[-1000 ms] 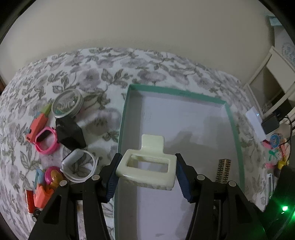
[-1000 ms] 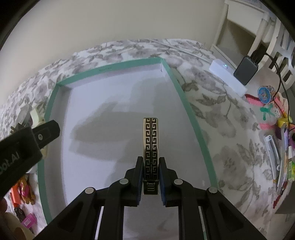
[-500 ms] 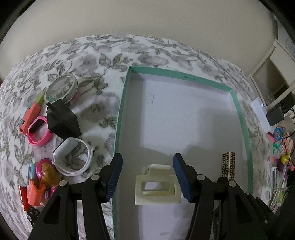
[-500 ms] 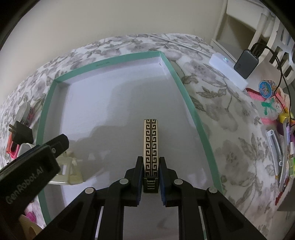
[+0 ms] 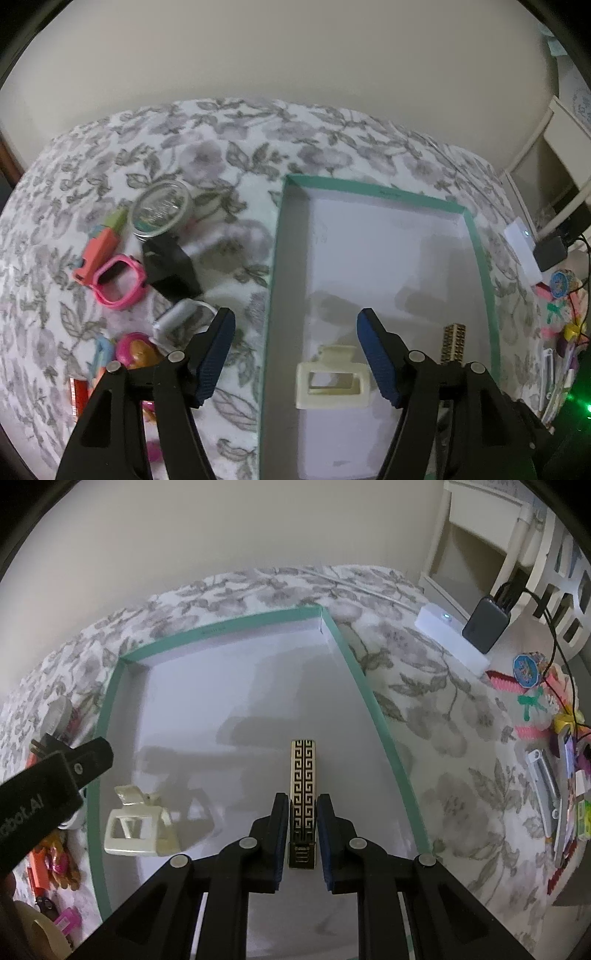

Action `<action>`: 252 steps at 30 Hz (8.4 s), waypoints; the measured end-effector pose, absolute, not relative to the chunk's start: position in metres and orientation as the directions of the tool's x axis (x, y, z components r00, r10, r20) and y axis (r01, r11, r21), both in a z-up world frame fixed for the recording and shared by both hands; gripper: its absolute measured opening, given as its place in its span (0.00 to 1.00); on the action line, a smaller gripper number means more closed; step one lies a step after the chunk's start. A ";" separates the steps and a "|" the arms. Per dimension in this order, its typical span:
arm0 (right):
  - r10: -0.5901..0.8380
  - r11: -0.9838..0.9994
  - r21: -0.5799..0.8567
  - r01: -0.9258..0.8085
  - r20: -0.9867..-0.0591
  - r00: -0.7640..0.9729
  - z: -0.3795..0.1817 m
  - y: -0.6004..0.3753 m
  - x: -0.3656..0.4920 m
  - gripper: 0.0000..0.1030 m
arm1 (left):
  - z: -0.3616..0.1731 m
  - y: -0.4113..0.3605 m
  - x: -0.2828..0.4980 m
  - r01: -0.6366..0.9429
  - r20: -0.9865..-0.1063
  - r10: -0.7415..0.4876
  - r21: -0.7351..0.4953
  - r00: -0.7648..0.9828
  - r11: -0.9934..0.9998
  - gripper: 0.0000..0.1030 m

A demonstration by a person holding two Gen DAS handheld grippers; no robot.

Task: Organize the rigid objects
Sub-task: 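Open the left tool to drop the clip while the right tool releases the lighter, then move both tools back over the remaining objects, then grasp the pink lighter with the right tool while the left tool grasps the black toy car, then carry the pink lighter and black toy car over the tray with both tools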

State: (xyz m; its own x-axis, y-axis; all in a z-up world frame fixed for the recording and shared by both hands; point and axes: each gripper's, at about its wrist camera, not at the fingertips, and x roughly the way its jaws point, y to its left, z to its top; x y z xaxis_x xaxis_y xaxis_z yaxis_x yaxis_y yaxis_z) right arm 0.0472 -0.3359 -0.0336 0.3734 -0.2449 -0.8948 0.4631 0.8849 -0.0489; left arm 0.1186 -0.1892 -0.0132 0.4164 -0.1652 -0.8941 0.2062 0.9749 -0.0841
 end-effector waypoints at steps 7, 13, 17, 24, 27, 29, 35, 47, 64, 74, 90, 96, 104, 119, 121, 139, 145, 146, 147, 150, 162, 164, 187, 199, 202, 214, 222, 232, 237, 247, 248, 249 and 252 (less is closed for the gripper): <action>-0.256 0.888 -0.057 0.456 -0.886 0.387 -0.031 -0.333 0.048 0.21 | -0.015 -0.178 0.122 0.159 -0.895 -0.136 -0.074 0.424 0.985 0.74; -0.273 0.882 -0.068 0.467 -0.880 0.389 -0.031 -0.335 0.047 0.50 | -0.019 -0.172 0.123 0.130 -0.895 -0.098 -0.045 0.436 0.990 0.89; -0.287 0.880 -0.077 0.468 -0.872 0.396 -0.030 -0.334 0.047 0.61 | -0.020 -0.169 0.122 0.115 -0.887 -0.067 -0.016 0.457 0.993 0.91; -0.296 0.879 -0.085 0.469 -0.868 0.399 -0.031 -0.334 0.047 0.73 | -0.018 -0.159 0.124 0.072 -0.870 -0.039 -0.005 0.492 0.997 0.96; -0.295 0.880 -0.082 0.468 -0.866 0.403 -0.031 -0.334 0.046 0.79 | -0.017 -0.155 0.125 0.058 -0.864 -0.030 -0.001 0.502 0.998 0.96; -0.292 0.880 -0.078 0.468 -0.867 0.404 -0.031 -0.334 0.046 0.86 | -0.016 -0.153 0.125 0.051 -0.861 -0.030 -0.005 0.507 0.999 0.97; -0.299 0.878 -0.079 0.472 -0.861 0.411 -0.030 -0.335 0.046 1.00 | -0.013 -0.150 0.126 0.041 -0.850 -0.024 -0.002 0.526 0.999 0.97; -0.277 0.881 -0.042 0.470 -0.853 0.443 -0.021 -0.333 0.044 1.00 | -0.004 -0.137 0.127 -0.015 -0.831 0.016 0.009 0.557 1.000 0.97; -0.197 0.938 0.033 0.345 -0.769 0.608 0.039 -0.280 0.036 1.00 | 0.066 -0.082 0.103 -0.016 -0.744 0.015 0.005 0.668 1.000 0.97; -0.033 0.986 0.090 0.143 -0.728 0.685 0.081 -0.203 0.035 1.00 | 0.108 0.025 0.076 -0.123 -0.689 0.120 0.046 0.715 0.991 0.97; 0.098 0.995 0.091 -0.037 -0.889 0.448 0.011 -0.115 0.044 1.00 | 0.005 0.077 0.047 -0.137 -0.867 0.090 0.025 0.490 0.990 0.97; 0.138 0.990 0.127 -0.052 -0.931 0.337 -0.023 -0.110 0.047 1.00 | -0.039 0.080 0.037 -0.157 -0.906 0.093 0.030 0.412 0.987 0.97; 0.144 0.984 0.112 -0.136 -0.956 0.256 -0.046 -0.083 0.051 1.00 | -0.052 0.094 0.032 -0.198 -0.912 0.108 0.030 0.396 0.980 0.97; -0.002 0.959 -0.049 -0.279 -0.987 0.164 -0.058 -0.070 0.036 0.99 | -0.062 0.100 0.030 -0.218 -0.922 0.117 0.037 0.369 0.975 0.97; -0.060 0.959 -0.100 -0.266 -0.986 0.156 -0.062 -0.078 0.037 0.99 | -0.062 0.099 0.029 -0.212 -0.922 0.116 0.038 0.369 0.977 0.97; 0.161 0.986 0.149 -0.076 -0.970 0.183 -0.062 -0.104 0.058 0.64 | -0.060 0.071 0.027 -0.124 -0.931 -0.009 -0.058 0.365 0.991 0.96; 0.146 0.989 0.136 -0.065 -0.974 0.176 -0.069 -0.103 0.060 0.60 | -0.060 0.068 0.027 -0.115 -0.934 -0.039 -0.086 0.356 0.990 0.96; 0.140 0.989 0.129 -0.070 -0.974 0.176 -0.072 -0.098 0.063 0.59 | -0.060 0.068 0.028 -0.119 -0.934 -0.043 -0.090 0.354 0.989 0.96; 0.131 0.990 0.119 -0.074 -0.975 0.180 -0.072 -0.096 0.064 0.59 | -0.061 0.069 0.028 -0.121 -0.935 -0.041 -0.089 0.352 0.989 0.96; 0.112 0.992 0.097 -0.084 -0.975 0.193 -0.075 -0.090 0.065 0.59 | -0.061 0.071 0.028 -0.130 -0.937 -0.033 -0.083 0.348 0.988 0.96; 0.043 0.995 0.028 -0.098 -0.987 0.157 -0.078 -0.084 0.054 0.51 | -0.062 0.059 0.028 -0.084 -0.939 -0.076 -0.111 0.336 0.990 0.96; 0.049 0.996 0.037 -0.081 -0.987 0.154 -0.078 -0.088 0.053 0.45 | -0.060 0.053 0.028 -0.060 -0.936 -0.089 -0.116 0.342 0.991 0.96; 0.150 0.987 0.155 0.030 -0.978 0.144 -0.079 -0.149 0.055 0.21 | -0.062 0.003 0.026 0.129 -0.932 -0.182 -0.149 0.313 0.980 0.62; 0.146 0.988 0.152 0.032 -0.978 0.147 -0.082 -0.145 0.058 0.21 | -0.072 -0.023 0.027 0.215 -0.941 -0.162 -0.100 0.297 0.972 0.39; 0.144 0.988 0.150 0.031 -0.978 0.151 -0.082 -0.143 0.057 0.21 | -0.074 -0.027 0.030 0.225 -0.940 -0.150 -0.081 0.308 0.971 0.39; 0.182 0.981 0.190 0.037 -0.970 0.160 -0.075 -0.143 0.054 0.21 | -0.066 -0.022 0.035 0.204 -0.926 -0.185 -0.122 0.328 0.971 0.29; 0.234 0.965 0.258 0.039 -0.924 0.303 -0.033 -0.154 0.052 0.21 | -0.030 -0.012 0.042 0.178 -0.898 -0.223 -0.165 0.379 0.970 0.29; -0.017 0.972 0.101 0.213 -0.871 0.490 0.023 -0.211 0.043 0.21 | 0.035 -0.069 0.058 0.258 -0.853 -0.255 -0.148 0.456 0.955 0.29; -0.075 0.944 0.099 0.316 -0.865 0.496 0.033 -0.254 0.033 0.21 | 0.049 -0.107 0.057 0.303 -0.846 -0.275 -0.143 0.456 0.942 0.29; -0.266 0.861 0.006 0.508 -0.847 0.461 0.045 -0.327 0.009 0.21 | 0.058 -0.168 0.054 0.331 -0.841 -0.292 -0.145 0.455 0.932 0.29; -0.278 0.854 -0.001 0.520 -0.845 0.456 0.045 -0.331 0.006 0.21 | 0.057 -0.173 0.052 0.337 -0.841 -0.294 -0.143 0.454 0.931 0.29; -0.292 0.847 -0.009 0.531 -0.844 0.450 0.045 -0.334 0.004 0.21 | 0.055 -0.177 0.051 0.345 -0.840 -0.298 -0.143 0.453 0.928 0.29; -0.307 0.832 -0.024 0.554 -0.852 0.424 0.039 -0.345 0.003 0.21 | 0.040 -0.187 0.050 0.360 -0.850 -0.304 -0.148 0.430 0.921 0.29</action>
